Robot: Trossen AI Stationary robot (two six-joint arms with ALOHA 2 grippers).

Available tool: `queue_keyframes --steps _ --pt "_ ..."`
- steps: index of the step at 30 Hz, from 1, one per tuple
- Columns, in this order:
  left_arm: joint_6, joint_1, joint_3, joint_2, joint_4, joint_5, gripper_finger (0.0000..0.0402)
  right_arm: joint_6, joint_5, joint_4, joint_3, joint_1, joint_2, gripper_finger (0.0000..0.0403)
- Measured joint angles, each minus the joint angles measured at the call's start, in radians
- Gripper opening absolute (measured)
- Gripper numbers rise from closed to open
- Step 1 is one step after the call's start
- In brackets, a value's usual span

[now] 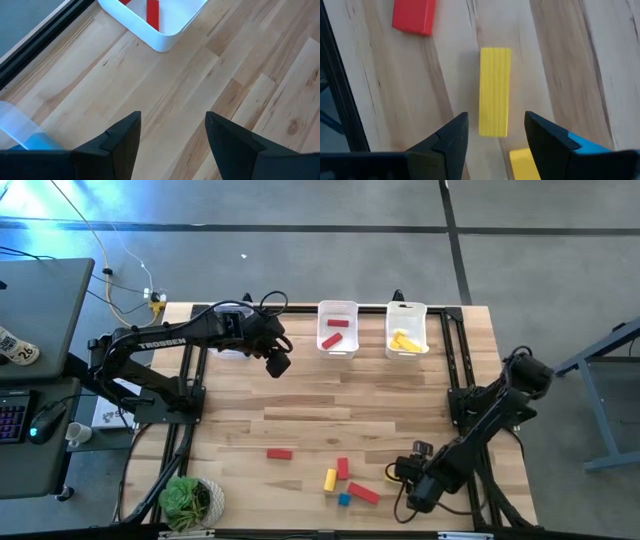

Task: Sort & place blocks by color
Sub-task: Put the yellow block into the right white bin

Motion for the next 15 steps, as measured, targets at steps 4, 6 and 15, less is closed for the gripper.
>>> queue_keyframes --steps 4,6,15 --pt "0.000 0.000 0.000 0.000 0.000 0.000 0.0207 -0.026 -0.006 0.029 0.000 -0.015 0.022 0.0181" --pt "0.000 0.000 0.000 0.000 0.000 0.000 0.0207 -0.026 -0.010 0.040 0.000 -0.018 0.040 0.0181" --pt "0.000 0.000 0.000 0.000 -0.001 0.000 0.0207 -0.008 -0.062 0.060 0.000 -0.018 0.117 0.0181"
